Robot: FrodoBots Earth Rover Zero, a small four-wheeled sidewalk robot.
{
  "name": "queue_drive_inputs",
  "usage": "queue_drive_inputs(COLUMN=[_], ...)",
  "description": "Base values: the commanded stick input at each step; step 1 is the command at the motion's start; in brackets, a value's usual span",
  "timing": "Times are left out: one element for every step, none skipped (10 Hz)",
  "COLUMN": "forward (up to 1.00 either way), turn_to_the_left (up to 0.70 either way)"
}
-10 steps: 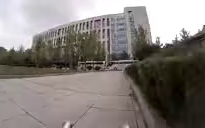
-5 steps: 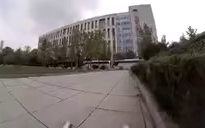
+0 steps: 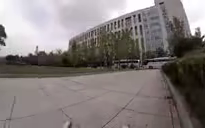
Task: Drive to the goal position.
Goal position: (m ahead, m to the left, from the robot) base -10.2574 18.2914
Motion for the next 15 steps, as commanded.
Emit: queue_drive_inputs(forward=[0.0,0.0,0.0,0.0,0.0,0.0,0.0,0.0,0.0,0.0,0.0,0.0,0.0,0.0,0.0], turn_to_the_left=[0.7,0.7,0.7,0.7,0.69,0.41,0.0,0.0,0.0,0.0,0.0,0.0,0.0,0.0,0.0])
